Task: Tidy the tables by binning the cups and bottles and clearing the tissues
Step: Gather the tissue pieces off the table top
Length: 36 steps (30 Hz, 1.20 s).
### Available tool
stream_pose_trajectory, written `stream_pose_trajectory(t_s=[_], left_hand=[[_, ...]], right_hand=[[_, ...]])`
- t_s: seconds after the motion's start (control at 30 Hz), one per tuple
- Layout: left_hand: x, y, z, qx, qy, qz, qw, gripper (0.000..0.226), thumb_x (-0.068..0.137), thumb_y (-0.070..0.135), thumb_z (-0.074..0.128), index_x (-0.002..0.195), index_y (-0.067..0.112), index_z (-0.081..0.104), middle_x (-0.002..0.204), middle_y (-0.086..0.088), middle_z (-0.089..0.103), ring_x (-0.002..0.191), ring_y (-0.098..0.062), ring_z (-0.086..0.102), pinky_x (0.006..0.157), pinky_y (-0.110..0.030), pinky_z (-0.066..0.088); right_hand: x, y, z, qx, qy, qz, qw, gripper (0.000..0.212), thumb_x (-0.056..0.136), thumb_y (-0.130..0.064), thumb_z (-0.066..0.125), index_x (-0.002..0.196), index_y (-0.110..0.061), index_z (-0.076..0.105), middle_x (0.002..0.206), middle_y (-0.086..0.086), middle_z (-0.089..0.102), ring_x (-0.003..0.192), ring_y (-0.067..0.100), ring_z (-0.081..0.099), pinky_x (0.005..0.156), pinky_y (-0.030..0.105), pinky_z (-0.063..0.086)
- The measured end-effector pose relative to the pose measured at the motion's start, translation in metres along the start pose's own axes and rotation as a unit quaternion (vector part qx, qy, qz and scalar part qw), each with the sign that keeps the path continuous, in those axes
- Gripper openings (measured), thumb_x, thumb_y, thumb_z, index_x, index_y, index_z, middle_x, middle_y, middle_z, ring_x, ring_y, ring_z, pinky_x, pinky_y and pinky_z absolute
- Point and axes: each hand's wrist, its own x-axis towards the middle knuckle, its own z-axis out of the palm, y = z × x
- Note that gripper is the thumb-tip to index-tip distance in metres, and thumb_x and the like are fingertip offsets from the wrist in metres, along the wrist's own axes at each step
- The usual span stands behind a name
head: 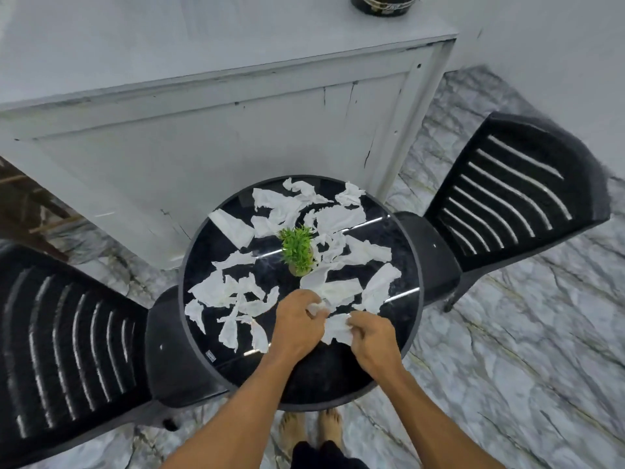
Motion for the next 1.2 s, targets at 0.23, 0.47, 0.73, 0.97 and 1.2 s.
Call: stream_pose_trajectory(t_s=[0.23,0.47,0.73,0.97,1.2], left_hand=[[0.026,0.028,0.027,0.062,-0.047,0.008,0.997,0.009,0.087,0.012,0.066,0.085,0.020,0.064,0.092,0.007,0.061,0.089,-0.011,0.056,0.080,-0.019,0.041],[0.041,0.015,0.041,0.059,0.010,-0.055,0.997,0.012,0.091,0.004,0.057,0.091,0.012,0.066,0.092,0.003,0.062,0.085,-0.014,0.058,0.079,-0.029,0.048],[0.059,0.009,0.050,0.067,0.038,-0.223,0.972,0.016,0.087,0.002,0.052,0.085,0.015,0.060,0.078,-0.003,0.059,0.070,-0.022,0.059,0.058,-0.029,0.045],[0.031,0.026,0.053,0.087,0.106,-0.161,0.977,0.034,0.094,0.011,0.058,0.125,0.023,0.062,0.108,0.009,0.063,0.099,-0.015,0.061,0.090,-0.033,0.052],[0.033,0.035,0.063,0.222,0.043,-0.089,0.970,0.045,0.088,0.012,0.066,0.132,0.015,0.060,0.100,-0.002,0.067,0.106,-0.026,0.052,0.089,-0.043,0.048]], right_hand=[[0.025,0.016,-0.041,-0.024,0.046,0.153,0.987,0.027,0.078,-0.031,0.082,0.091,-0.010,0.073,0.103,-0.004,0.071,0.100,0.013,0.063,0.088,0.024,0.048],[0.073,0.053,-0.039,-0.069,-0.100,0.107,0.987,0.044,0.095,-0.002,0.054,0.138,-0.010,0.055,0.153,0.003,0.041,0.137,0.019,0.042,0.107,0.014,0.027],[0.107,0.068,-0.032,-0.172,-0.179,0.045,0.968,0.028,0.088,0.000,0.052,0.106,-0.007,0.072,0.107,0.008,0.070,0.098,0.025,0.065,0.084,0.033,0.053],[0.111,0.068,-0.036,-0.158,-0.193,-0.030,0.968,0.020,0.081,0.002,0.052,0.077,-0.012,0.065,0.075,-0.002,0.057,0.082,0.025,0.057,0.064,0.034,0.052],[0.111,0.068,-0.040,-0.133,-0.171,-0.048,0.975,0.011,0.092,-0.015,0.058,0.102,-0.019,0.061,0.077,0.002,0.056,0.071,0.020,0.051,0.061,0.029,0.037]])
